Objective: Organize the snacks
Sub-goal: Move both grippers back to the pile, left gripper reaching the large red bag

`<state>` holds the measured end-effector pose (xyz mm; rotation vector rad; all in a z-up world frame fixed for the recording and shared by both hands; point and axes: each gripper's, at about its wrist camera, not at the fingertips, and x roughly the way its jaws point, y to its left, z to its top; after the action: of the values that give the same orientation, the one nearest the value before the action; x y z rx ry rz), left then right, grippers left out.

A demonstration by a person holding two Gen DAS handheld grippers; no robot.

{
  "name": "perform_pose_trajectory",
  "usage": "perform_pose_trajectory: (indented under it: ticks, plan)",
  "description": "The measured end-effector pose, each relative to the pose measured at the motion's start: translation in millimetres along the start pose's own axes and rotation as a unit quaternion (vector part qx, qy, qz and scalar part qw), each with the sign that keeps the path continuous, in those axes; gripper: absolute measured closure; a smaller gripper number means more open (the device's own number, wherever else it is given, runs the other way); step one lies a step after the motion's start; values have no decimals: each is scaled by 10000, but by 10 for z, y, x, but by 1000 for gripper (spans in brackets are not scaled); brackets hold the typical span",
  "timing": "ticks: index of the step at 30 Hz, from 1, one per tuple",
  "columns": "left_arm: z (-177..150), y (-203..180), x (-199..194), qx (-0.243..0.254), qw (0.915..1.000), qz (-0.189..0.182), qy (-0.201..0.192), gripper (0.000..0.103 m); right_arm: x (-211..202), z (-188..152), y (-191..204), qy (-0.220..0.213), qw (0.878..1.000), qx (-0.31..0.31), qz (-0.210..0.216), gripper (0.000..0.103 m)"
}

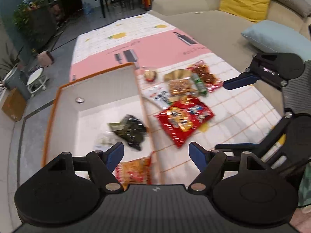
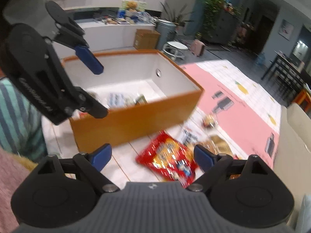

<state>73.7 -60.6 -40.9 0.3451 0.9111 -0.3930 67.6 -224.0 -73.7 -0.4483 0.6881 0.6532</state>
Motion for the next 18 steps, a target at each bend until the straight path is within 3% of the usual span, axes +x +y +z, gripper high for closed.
perform_pose_trajectory:
  ticks: [6, 11, 15, 18]
  plan:
    - [33, -237, 194, -127, 9997, -227, 39, 17, 166, -346, -209, 278, 9972, 633, -281, 15]
    - [69, -392, 381, -403, 9990, -192, 47, 24, 359, -602, -426, 494, 9867, 1428, -596, 15]
    - [137, -544, 557, -174, 9997, -154, 109, 26, 477, -724, -563, 493, 9838, 1619, -582, 15]
    - [243, -634, 711, 369, 9989, -248, 178, 25, 579, -721, -570, 578, 9863, 1411, -636, 17]
